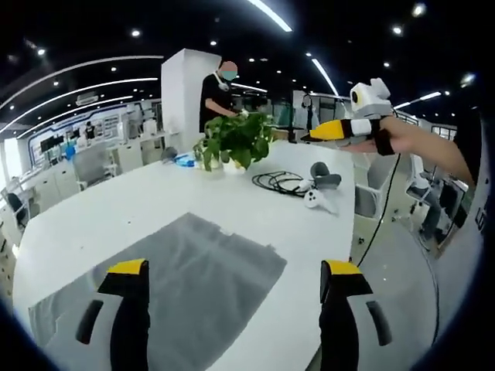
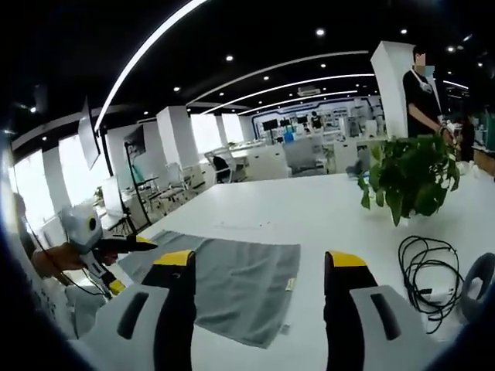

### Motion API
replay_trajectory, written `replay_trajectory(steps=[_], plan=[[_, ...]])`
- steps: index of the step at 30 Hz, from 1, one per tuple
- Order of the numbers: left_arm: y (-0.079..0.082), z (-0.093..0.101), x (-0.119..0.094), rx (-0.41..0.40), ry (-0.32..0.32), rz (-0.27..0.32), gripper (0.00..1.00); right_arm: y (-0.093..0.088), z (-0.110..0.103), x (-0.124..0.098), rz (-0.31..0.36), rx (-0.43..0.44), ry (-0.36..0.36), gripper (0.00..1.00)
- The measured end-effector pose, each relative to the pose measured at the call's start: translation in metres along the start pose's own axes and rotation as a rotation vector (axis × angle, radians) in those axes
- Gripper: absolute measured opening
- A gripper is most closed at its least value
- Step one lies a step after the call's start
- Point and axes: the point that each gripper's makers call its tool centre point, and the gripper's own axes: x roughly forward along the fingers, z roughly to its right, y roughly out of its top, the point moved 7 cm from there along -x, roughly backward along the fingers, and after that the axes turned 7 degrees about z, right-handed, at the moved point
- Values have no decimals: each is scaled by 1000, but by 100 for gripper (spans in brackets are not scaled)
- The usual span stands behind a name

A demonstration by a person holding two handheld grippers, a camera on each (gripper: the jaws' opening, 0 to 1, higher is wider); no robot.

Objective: Fold the towel on the table until its edges align and the towel forms a compact rectangular stack.

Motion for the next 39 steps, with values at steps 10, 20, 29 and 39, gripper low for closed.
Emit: replay_trajectory(steps=[10,20,29,39], plan=[[-3,21,37,66,-65,4,84,-5,15,27,-34,7,51,64],[-17,53,71,100,-99,-62,79,-18,23,51,-82,2,129,64],[-24,71,90,125,-105,-88,73,-39,33,65,-116,18,172,62],[-47,79,113,159,-118,-126,64,-63,51,77,-139,10,186,60]])
